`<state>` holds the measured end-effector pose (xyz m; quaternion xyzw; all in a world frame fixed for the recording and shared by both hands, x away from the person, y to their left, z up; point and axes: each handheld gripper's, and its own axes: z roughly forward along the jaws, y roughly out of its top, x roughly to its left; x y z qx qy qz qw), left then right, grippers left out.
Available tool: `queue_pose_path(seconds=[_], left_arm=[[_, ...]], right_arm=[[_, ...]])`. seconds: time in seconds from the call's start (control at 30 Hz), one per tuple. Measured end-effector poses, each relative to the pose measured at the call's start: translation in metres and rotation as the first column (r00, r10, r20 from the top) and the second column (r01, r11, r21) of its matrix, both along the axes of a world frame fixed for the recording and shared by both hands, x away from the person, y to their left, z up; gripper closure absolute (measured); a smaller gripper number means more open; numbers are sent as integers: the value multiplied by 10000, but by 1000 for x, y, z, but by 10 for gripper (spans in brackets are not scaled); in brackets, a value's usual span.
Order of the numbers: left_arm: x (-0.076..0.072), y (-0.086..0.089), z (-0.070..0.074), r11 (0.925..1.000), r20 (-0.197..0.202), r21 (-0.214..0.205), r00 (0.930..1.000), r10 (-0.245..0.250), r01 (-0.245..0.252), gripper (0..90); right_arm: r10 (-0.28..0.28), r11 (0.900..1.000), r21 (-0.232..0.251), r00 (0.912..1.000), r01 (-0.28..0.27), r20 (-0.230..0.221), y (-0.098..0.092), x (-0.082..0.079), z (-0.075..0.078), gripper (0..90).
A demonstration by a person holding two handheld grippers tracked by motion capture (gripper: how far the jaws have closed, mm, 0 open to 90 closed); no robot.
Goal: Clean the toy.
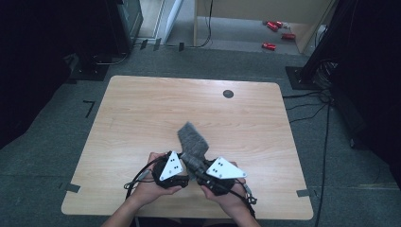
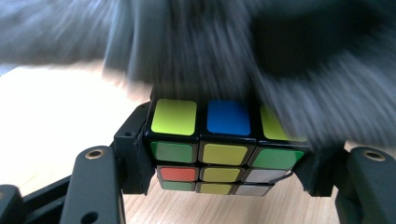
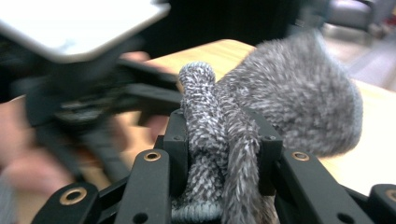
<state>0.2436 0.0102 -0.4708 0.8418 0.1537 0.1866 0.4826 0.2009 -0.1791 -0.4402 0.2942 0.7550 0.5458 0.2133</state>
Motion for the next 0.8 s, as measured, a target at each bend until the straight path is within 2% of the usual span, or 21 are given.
queue_pose_path(seconds=[0.07,0.13,0.2,0.27,0.33,0.37,0.4,0.43,0.5,0.53,0.7,0.73,0.8], left_arm=[[-1,2,2,9997,26,-243,10000,-85,86,345],[0,5,4,9985,-18,-525,9999,-147,146,345],[1,9,5,9969,-77,-777,9999,-127,121,345],[3,14,7,9917,-202,-1261,9994,-264,237,345],[4,18,10,9836,-297,-1760,9986,-448,389,345],[4,19,11,9793,-314,-1975,9981,-526,454,345],[4,21,13,9703,-384,-2342,9967,-710,600,345],[4,23,14,9646,-429,-2559,9961,-776,642,345],[5,26,15,9579,-548,-2793,9948,-857,671,344],[6,28,14,9515,-596,-3000,9941,-901,682,345],[9,36,18,9214,-791,-3823,9911,-1073,693,344],[10,38,18,9101,-825,-4079,9897,-1170,736,344],[10,40,19,8979,-906,-4326,9870,-1328,811,344]], right_arm=[[0,9998,-190,9999,3,167,3,-3,3,667],[-105,9992,396,9999,106,-23,-5,1,6,670],[-764,9919,994,9967,786,-258,-22,9,8,668],[-1281,9847,1118,9903,1336,-546,-33,13,9,663],[-1292,9769,1597,9878,1418,-871,-41,17,8,663],[-1194,9698,1997,9866,1398,-1108,-44,18,6,663],[-1144,9636,2262,9845,1426,-1333,-46,20,5,662],[-1071,9533,2626,9799,1493,-1682,-48,22,1,661],[-874,9328,3260,9738,1539,-2099,-50,25,-5,661],[-787,9271,3420,9717,1535,-2228,-50,26,-8,662],[-862,9300,3258,9625,1704,-2572,-50,29,-15,663],[-839,9298,3254,9597,1722,-2682,-51,30,-15,663],[-648,9401,3023,9534,1574,-2947,-49,32,-19,662]])
